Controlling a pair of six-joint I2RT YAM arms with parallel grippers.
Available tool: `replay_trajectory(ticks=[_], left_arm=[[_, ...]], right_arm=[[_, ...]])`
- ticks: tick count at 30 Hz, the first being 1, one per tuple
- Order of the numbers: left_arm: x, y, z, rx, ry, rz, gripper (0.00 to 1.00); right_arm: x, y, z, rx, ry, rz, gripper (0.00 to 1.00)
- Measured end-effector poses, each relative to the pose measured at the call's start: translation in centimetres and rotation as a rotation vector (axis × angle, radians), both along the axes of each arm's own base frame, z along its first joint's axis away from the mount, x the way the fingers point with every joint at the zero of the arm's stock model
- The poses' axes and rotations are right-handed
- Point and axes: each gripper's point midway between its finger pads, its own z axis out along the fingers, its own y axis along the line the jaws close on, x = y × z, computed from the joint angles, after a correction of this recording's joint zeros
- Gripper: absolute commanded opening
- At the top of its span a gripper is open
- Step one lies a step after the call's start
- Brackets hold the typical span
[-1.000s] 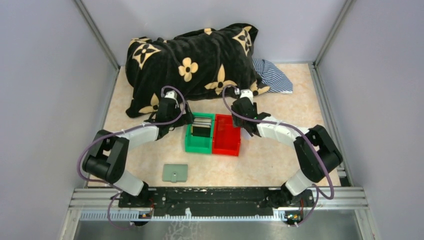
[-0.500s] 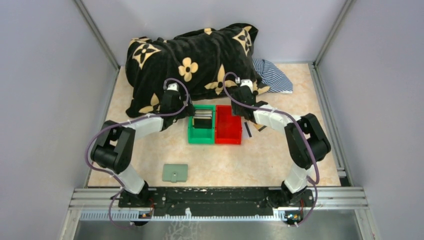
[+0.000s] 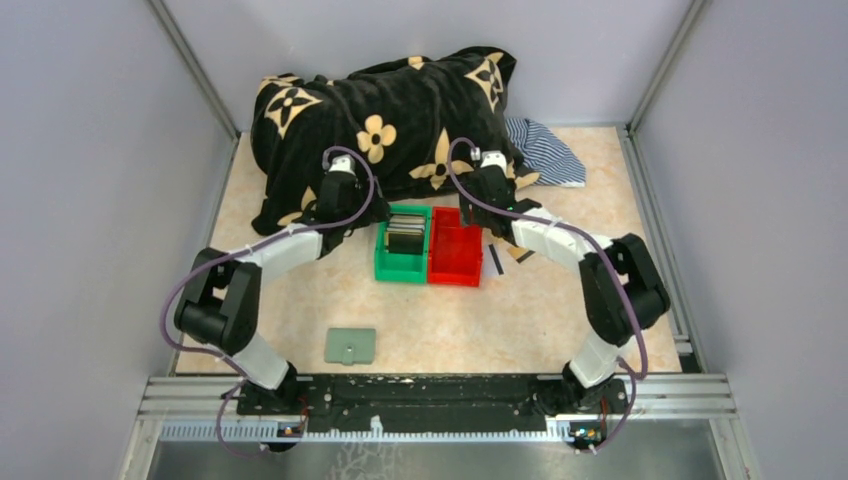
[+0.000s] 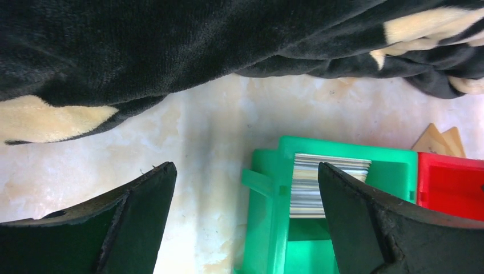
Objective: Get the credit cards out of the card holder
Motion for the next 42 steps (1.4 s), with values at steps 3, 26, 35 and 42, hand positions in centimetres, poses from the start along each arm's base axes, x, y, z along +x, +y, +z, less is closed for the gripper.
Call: replay_trajectory(ticks=[3, 26, 35, 42], left_arm=[[-0.7, 0.2, 1.3, -0.017, -0.023, -0.001, 0.99], [-7.4, 9.9, 1.0, -0.085, 0.078, 0.365, 0.99], [-8.5, 11.8, -2.2, -0.159, 0.182, 0.424, 0.99], [-10.6, 12.4, -3.0, -0.176, 0.194, 0.452, 0.99]], right_arm=[[-0.6, -0.1, 2.1, 0.032, -0.043, 0.014, 0.73], [-18.4, 16.1, 4.3, 0.052, -0.126, 0.698, 0.0], [-22.2, 18.4, 1.7, 0.046, -0.037, 0.856, 0.0], [-23.7, 22.8, -0.1, -0.047, -0.038, 0.99, 0.0]])
